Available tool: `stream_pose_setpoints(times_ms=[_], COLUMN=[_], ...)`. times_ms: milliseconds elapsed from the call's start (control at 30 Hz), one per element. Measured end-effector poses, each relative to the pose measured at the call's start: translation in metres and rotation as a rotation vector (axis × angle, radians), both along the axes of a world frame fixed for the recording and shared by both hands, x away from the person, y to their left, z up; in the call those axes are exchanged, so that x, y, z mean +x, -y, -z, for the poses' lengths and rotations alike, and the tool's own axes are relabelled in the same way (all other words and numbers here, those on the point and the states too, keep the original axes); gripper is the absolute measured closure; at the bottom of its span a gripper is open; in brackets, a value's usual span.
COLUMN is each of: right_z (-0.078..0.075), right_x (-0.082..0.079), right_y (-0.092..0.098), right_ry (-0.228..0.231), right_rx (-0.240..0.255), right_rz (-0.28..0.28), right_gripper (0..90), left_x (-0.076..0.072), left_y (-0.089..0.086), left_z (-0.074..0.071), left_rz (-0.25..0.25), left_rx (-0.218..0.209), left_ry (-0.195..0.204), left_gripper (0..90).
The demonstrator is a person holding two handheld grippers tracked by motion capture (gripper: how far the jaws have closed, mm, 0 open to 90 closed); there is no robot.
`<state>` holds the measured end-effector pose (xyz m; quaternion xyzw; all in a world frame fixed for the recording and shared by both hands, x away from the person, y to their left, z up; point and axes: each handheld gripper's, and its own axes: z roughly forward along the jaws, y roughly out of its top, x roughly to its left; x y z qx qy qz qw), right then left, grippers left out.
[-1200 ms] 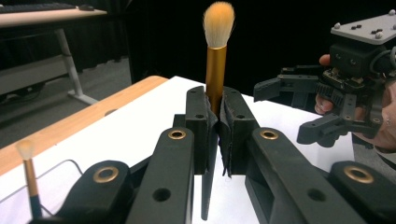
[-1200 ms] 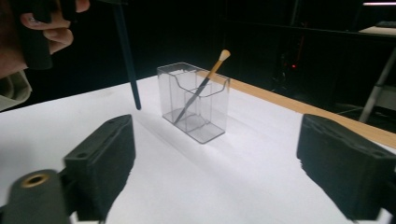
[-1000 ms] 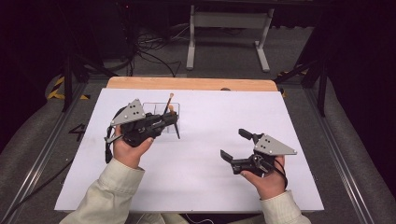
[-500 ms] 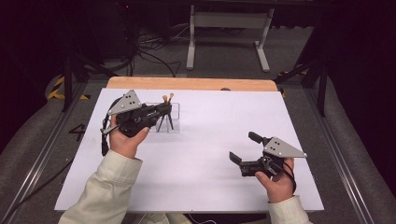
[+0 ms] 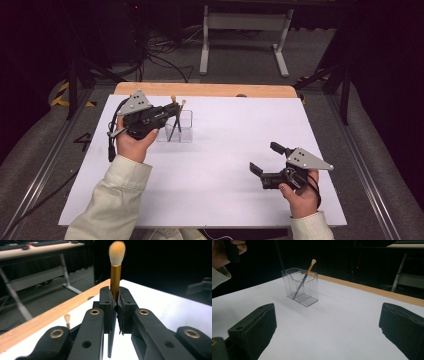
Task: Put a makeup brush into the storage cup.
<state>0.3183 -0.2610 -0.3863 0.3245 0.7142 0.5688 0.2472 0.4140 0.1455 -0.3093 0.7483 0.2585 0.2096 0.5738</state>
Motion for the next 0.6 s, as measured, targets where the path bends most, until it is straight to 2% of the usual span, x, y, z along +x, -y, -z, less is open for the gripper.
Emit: stream_pose_setpoints(times_ms=[267, 367, 600], right_z=[-0.001, -0.001, -0.002], right_x=[-0.004, -0.004, -0.005], right_y=[0.004, 0.005, 0.007], right_ry=[0.004, 0.004, 0.006], right_rx=[0.008, 0.009, 0.012], right_rz=[0.010, 0.005, 0.011], right_gripper=[1.7, 1.7, 1.7], left_x=[0.010, 0.012, 0.018], left_y=[0.002, 0.002, -0.004], left_z=[0.004, 0.004, 0.007], left_rz=[-0.049, -0.065, -0.111], left_rx=[0.021, 0.027, 0.041], left_ry=[-0.002, 0.009, 0.012], left_gripper=[83.0, 83.1, 83.0])
